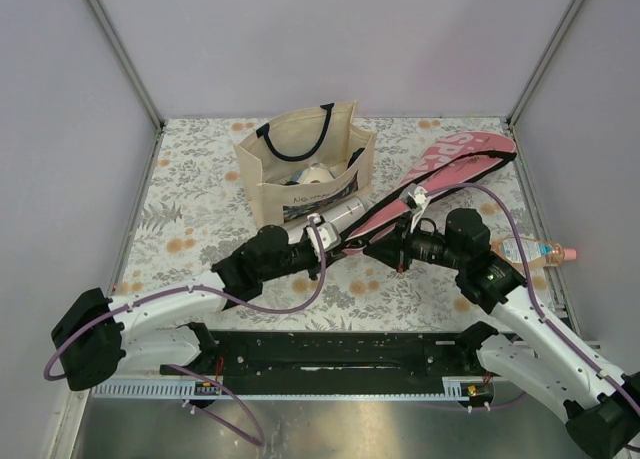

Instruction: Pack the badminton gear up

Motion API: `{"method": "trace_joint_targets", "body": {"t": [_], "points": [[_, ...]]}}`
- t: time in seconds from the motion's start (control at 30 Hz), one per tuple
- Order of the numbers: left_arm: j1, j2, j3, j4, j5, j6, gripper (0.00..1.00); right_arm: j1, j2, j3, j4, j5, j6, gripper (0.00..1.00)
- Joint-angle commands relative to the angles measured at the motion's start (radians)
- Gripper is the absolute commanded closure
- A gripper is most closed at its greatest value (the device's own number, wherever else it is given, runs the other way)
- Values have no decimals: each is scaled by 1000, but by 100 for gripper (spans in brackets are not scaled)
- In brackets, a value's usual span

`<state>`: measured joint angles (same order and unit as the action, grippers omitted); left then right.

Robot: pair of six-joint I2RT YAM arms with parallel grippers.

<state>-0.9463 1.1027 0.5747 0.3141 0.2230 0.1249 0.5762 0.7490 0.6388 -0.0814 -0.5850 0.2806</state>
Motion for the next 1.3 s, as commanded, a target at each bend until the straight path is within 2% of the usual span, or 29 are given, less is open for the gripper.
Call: {"method": "trace_joint_targets", "body": {"t": [0.0, 0.2, 0.43, 0.67, 0.77, 0.87, 0.93, 1.03, 1.1, 1.27], "points": [[3, 48, 94, -17, -53, -40, 100, 45, 7, 133, 14, -53, 9, 100], [3, 82, 129, -27, -70, -67, 100, 149, 19, 191, -90, 48, -29, 100], [1, 88, 169, -46, -47, -94, 100, 275, 142, 179, -110, 207, 21, 100], [3, 68, 137, -30, -63, -122, 100, 292, 144, 73, -28, 429, 106, 100], [3, 69, 113, -12, -77, -165, 100, 289, 139, 56, -50, 496, 123, 100], [3, 77, 79, 11, -73, -176, 100, 290, 112, 50, -86, 522, 143, 84], [0, 79, 53, 28, -76, -179, 100, 292, 72, 48, -119, 548, 155, 70], [1, 74, 11, 42, -89, -202, 86, 290, 6, 47, -178, 573, 154, 51], [0, 72, -10, 43, -73, -196, 80, 290, -51, 42, -205, 580, 141, 36], [-5, 74, -26, 20, -57, -203, 63, 290, -177, 73, -300, 727, 166, 22]]}}
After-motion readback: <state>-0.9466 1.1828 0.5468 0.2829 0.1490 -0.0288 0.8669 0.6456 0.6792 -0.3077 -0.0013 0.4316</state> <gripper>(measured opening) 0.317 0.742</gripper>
